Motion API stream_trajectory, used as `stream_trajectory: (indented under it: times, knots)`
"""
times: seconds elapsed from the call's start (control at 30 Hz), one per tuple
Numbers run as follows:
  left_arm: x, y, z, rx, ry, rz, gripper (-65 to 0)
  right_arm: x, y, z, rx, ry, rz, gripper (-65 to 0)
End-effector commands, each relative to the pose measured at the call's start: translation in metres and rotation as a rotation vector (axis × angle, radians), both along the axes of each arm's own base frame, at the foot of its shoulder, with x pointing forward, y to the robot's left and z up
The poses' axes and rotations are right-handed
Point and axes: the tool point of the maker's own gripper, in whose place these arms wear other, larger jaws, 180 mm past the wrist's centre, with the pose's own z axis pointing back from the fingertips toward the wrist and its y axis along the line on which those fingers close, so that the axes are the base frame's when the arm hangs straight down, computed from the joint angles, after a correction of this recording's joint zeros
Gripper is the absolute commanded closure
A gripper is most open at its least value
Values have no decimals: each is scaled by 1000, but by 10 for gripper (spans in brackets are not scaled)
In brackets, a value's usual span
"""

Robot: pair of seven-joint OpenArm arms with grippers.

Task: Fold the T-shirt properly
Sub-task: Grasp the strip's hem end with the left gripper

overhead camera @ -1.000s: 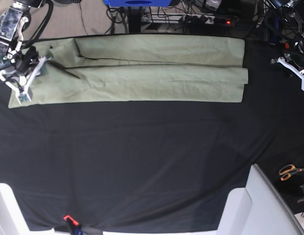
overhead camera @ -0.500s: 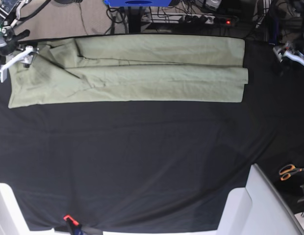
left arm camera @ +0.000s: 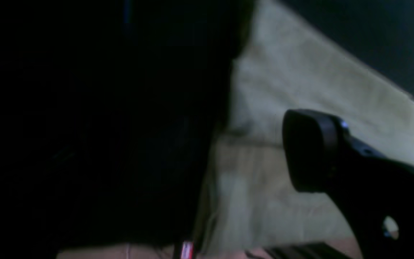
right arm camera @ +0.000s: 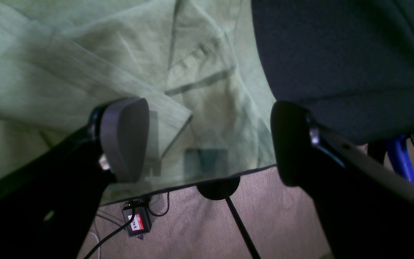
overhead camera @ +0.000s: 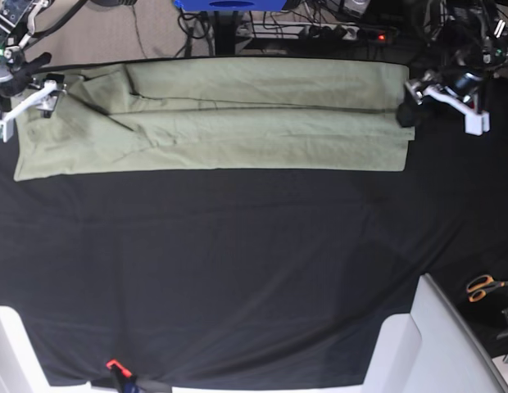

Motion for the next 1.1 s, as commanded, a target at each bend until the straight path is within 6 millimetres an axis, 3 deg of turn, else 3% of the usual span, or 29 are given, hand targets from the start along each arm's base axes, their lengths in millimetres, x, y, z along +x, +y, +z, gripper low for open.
stream_trajectory:
  times: [0.0,0.27,0.4,0.47,0.6,0.87,0.93,1.0,1.07]
  knots:
    - [1,-8,-4,6,19,-36,-650,6,-6,9,-21,-34,2,-497]
    - [-7,-28,-36,-39,112,-37,-650,1,-7,9,-24,-24,2,-497]
    - [-8,-30,-38,-44,115,-37,-420,1,-7,9,-24,-24,2,-497]
    - [-8,-31,-38,-45,115,-39,-339,1,-6,8,-23,-24,1,-497]
    - [-9,-38,-41,-60,119,-37,-276,1,-6,8,-22,-24,3,-497]
    - [-9,-41,-53,-102,146,-14,-260,2,-6,9,-25,-25,4,-497]
    - [-9,-40,-53,-102,145,-12,-174,2,-7,10,-27,-27,3,-497]
    - [-3,-35,-49,-91,134,-12,-20,2,-7,10,-28,-28,3,-497]
    - [6,-34,-47,-94,118,-9,0,1,-8,11,-29,-28,0,-497]
